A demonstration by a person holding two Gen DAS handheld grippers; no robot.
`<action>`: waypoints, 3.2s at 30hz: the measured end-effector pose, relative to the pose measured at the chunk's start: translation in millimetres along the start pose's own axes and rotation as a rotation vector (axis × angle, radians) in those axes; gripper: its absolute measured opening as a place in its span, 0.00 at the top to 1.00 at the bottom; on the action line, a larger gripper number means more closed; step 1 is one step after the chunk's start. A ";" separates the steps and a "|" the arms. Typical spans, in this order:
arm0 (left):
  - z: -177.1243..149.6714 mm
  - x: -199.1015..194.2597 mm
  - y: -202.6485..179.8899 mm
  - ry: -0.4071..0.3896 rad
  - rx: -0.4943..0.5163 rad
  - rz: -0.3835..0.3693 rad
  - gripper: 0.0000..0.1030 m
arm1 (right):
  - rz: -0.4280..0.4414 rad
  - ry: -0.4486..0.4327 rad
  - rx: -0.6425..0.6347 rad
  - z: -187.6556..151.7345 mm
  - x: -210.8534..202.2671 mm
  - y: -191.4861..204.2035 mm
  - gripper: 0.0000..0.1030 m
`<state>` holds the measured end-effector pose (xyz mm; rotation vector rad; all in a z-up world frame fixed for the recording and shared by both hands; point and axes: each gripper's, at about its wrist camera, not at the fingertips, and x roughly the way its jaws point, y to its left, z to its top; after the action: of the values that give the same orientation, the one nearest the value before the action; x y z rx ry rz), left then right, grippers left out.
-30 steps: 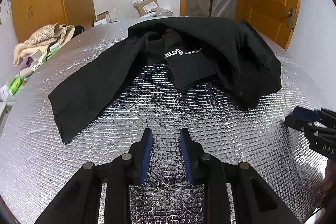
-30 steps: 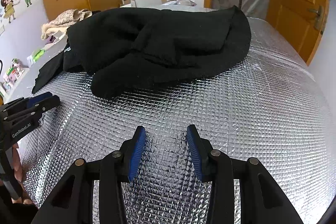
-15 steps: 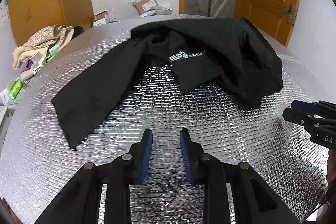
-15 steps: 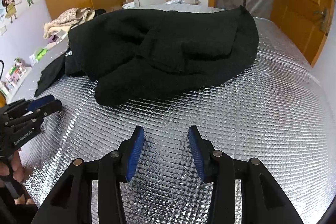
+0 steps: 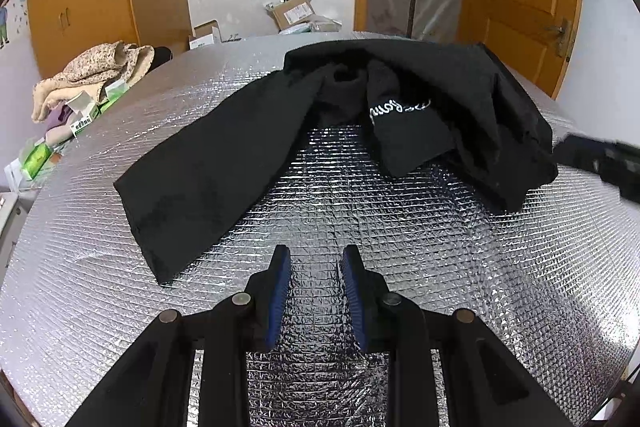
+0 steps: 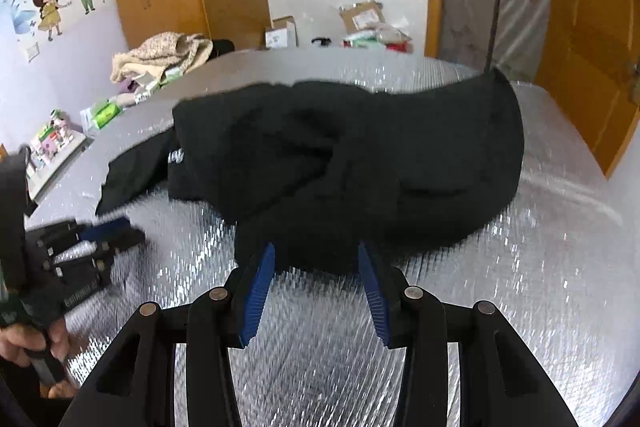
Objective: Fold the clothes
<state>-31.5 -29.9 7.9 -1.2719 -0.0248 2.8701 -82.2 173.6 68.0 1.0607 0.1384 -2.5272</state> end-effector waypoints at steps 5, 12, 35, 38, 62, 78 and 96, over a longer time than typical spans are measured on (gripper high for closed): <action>-7.2 -3.5 -2.2 -0.010 -0.007 -0.009 0.73 | -0.015 -0.029 0.027 19.7 5.5 -11.0 0.56; -9.3 -3.8 -5.1 -0.010 0.004 -0.002 0.73 | -0.021 0.004 0.017 27.4 28.9 -15.9 0.56; -9.2 -3.7 1.8 -0.007 -0.008 -0.020 0.73 | -0.054 -0.127 0.019 45.9 16.8 -33.8 0.66; -9.6 -3.5 3.6 -0.007 -0.012 -0.026 0.73 | 0.053 -0.097 -0.051 33.2 23.1 -1.5 0.63; -11.9 -3.9 11.4 -0.007 -0.019 -0.041 0.73 | 0.136 -0.019 -0.195 19.2 61.1 62.1 0.85; -11.4 -5.5 27.5 -0.014 -0.080 -0.086 0.75 | 0.172 -0.217 -0.109 54.5 -14.2 41.3 0.94; 61.8 30.7 121.2 -0.026 -0.188 0.142 0.78 | 0.236 -0.311 -0.093 83.0 -52.9 43.2 0.94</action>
<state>-97.4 -151.6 24.9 -1.3151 -0.2176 3.0686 -86.8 131.1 166.6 0.5992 0.0394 -2.4070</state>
